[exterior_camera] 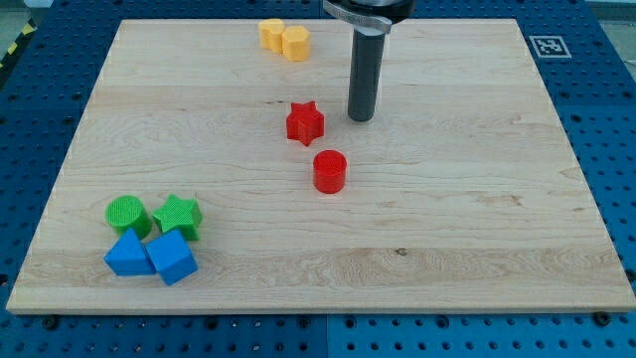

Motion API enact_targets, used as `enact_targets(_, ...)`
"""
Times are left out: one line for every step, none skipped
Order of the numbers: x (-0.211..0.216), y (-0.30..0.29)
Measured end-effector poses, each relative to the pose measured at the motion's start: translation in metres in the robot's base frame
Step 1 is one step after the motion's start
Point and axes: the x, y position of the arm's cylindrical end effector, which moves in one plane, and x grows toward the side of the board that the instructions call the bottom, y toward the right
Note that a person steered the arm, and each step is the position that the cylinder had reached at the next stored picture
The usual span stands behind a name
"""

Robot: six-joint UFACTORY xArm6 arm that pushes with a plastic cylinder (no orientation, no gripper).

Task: Slide the yellow hexagon and yellow heart slightly left

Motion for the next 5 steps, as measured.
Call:
enact_targets(-0.026, -0.003)
enact_targets(-0.051, 0.006)
enact_targets(-0.068, 0.012)
enact_targets(-0.094, 0.012)
enact_targets(-0.120, 0.006)
